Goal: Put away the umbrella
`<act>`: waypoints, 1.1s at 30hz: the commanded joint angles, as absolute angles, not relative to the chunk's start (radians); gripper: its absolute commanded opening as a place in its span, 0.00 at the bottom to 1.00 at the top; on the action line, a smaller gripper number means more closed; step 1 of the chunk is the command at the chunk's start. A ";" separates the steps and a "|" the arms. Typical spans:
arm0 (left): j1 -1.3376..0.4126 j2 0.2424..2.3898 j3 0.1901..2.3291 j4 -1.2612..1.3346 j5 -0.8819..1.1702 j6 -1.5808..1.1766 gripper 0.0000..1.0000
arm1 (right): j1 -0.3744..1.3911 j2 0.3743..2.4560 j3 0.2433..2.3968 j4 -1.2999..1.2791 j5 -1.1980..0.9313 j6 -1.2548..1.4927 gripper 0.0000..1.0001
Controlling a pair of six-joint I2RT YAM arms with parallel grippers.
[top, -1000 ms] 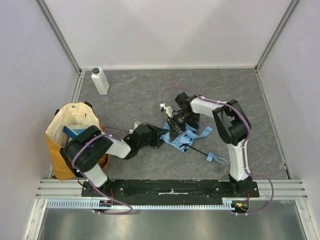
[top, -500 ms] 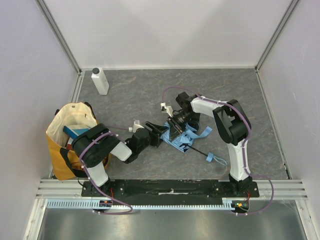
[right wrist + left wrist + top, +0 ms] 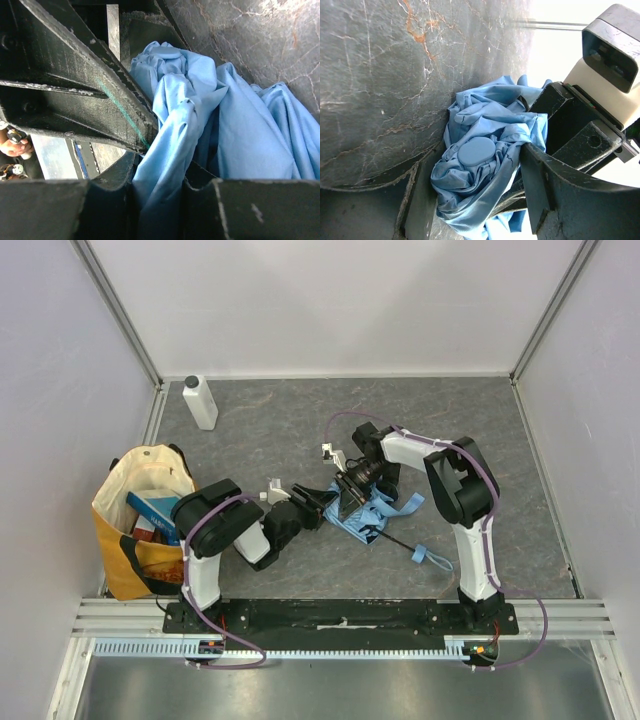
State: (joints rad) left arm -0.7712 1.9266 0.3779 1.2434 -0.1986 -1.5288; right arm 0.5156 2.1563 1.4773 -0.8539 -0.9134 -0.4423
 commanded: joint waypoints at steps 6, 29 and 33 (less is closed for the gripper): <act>-0.772 2.025 0.394 1.204 -0.314 -1.439 0.60 | 0.592 2.217 1.480 -0.897 -1.003 -0.557 0.00; -0.761 1.994 0.318 1.190 -0.313 -1.479 0.02 | 0.586 1.971 1.287 -0.555 -0.571 -0.242 0.76; -0.761 1.967 0.310 1.169 -0.321 -1.465 0.02 | 0.584 1.896 1.287 -0.563 -0.453 -0.190 0.94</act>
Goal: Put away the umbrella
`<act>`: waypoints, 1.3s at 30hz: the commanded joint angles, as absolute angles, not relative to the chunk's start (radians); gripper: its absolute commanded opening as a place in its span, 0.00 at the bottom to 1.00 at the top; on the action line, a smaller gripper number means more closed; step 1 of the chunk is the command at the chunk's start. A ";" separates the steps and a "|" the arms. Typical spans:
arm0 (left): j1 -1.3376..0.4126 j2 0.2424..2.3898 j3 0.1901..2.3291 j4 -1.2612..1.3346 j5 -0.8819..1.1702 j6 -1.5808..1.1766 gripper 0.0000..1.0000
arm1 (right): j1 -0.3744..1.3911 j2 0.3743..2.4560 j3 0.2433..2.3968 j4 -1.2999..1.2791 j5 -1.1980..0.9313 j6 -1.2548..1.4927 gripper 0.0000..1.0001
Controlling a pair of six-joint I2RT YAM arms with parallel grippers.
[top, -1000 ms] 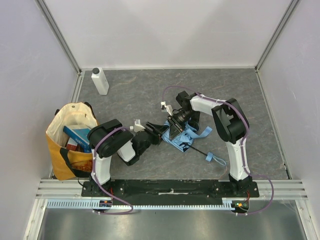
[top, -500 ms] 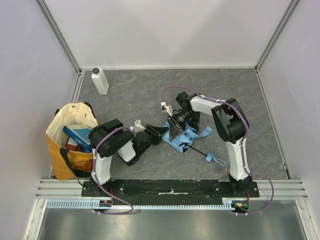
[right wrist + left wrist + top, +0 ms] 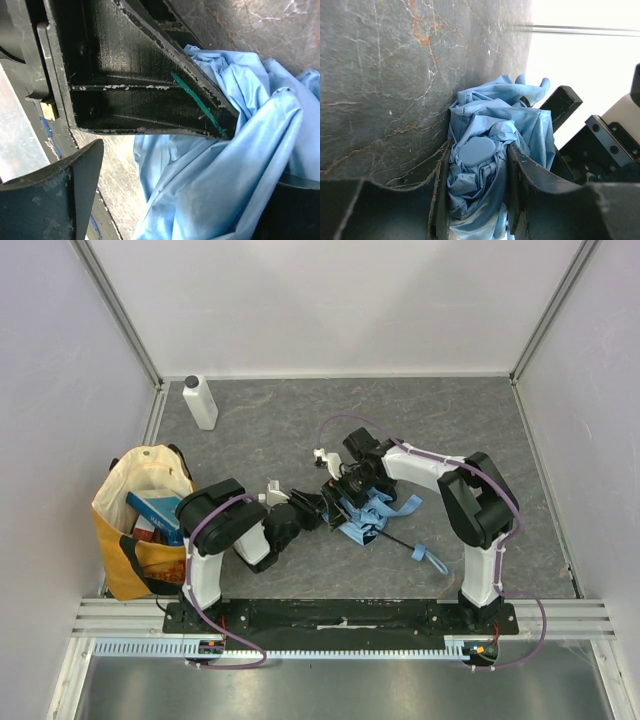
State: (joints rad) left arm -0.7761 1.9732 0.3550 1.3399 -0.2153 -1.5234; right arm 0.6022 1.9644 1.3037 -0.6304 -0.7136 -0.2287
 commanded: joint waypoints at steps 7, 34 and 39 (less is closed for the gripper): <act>-0.761 1.962 0.308 1.138 -0.301 -1.477 0.02 | 0.584 1.686 1.269 -0.600 -0.135 -0.124 0.98; -0.756 1.853 0.359 0.790 -0.265 -1.549 0.02 | 1.101 1.572 0.810 0.044 0.509 -0.400 0.85; -0.747 1.844 0.367 0.750 -0.244 -1.563 0.02 | 1.103 1.656 0.795 0.106 0.546 -0.425 0.78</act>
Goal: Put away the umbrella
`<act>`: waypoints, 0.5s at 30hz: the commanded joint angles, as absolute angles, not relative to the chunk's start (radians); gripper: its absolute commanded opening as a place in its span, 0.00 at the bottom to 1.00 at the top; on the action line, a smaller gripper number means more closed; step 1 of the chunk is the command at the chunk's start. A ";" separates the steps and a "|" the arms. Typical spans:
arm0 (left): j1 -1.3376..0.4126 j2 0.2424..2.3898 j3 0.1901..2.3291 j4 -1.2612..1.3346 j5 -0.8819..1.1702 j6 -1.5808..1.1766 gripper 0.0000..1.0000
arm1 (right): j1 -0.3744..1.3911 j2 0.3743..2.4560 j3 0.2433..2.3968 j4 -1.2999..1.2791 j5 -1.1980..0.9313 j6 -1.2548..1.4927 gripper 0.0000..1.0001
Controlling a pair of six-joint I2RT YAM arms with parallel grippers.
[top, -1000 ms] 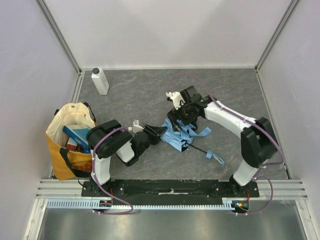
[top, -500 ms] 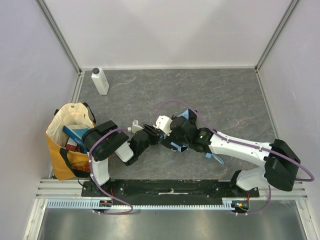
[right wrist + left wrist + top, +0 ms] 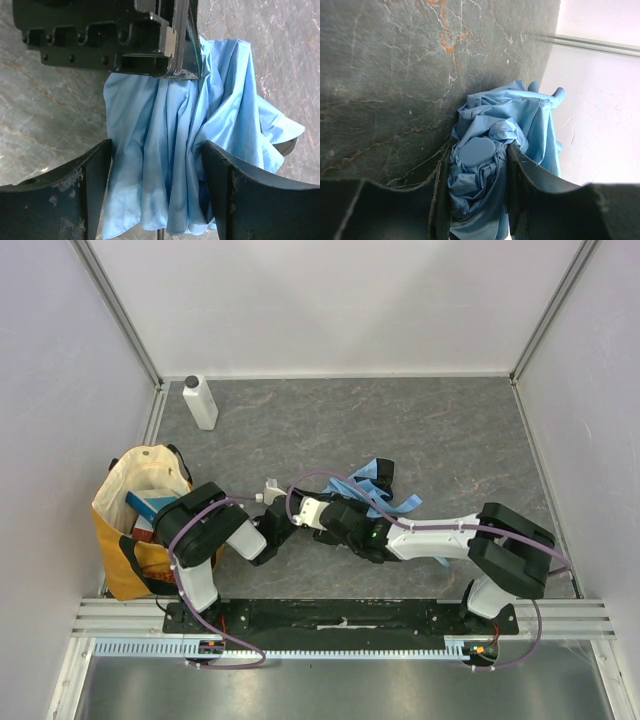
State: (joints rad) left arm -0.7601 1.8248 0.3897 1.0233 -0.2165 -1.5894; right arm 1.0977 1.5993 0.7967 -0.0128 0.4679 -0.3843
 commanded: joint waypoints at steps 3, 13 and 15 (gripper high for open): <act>-0.738 1.832 0.373 0.710 -0.224 -1.572 0.02 | 1.103 1.700 0.793 0.116 0.566 -0.433 0.75; -0.718 1.801 0.406 0.606 -0.155 -1.560 0.02 | 1.097 1.819 0.801 0.109 0.586 -0.397 0.62; -0.710 1.795 0.410 0.600 -0.131 -1.554 0.02 | 1.089 1.810 0.801 0.098 0.569 -0.390 0.54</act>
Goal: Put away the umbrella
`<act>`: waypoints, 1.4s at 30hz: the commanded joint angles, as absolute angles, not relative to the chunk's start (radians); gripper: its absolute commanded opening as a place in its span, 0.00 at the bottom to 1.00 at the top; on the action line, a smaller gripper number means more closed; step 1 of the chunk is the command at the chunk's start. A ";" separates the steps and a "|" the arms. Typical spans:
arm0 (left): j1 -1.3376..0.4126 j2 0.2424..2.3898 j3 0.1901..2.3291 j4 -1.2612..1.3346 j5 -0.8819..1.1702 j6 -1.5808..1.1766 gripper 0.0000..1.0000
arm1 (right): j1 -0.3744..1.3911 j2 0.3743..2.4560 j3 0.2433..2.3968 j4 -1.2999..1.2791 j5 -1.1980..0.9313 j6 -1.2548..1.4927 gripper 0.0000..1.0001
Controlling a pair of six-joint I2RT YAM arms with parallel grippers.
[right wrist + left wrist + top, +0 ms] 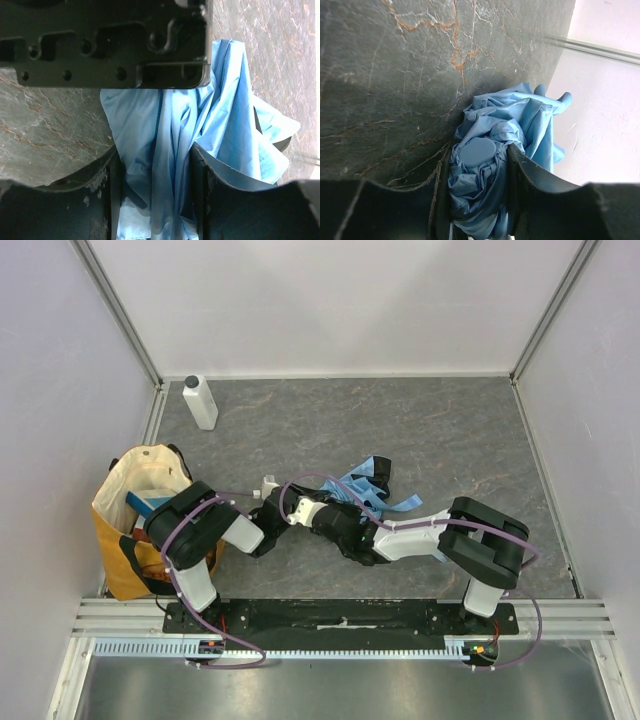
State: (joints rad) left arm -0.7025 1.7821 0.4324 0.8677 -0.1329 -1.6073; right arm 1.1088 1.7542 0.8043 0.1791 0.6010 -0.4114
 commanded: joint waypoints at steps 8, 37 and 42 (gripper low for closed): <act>-0.686 1.772 0.417 0.575 -0.026 -1.497 0.02 | 1.048 1.832 0.900 -0.089 0.410 -0.315 0.37; -0.517 1.724 0.388 0.860 0.207 -1.293 0.86 | 0.830 1.928 1.043 -0.278 -0.195 -0.141 0.00; -0.494 1.713 0.332 0.977 0.213 -1.262 0.91 | 0.763 1.934 1.052 -0.278 -0.311 -0.118 0.00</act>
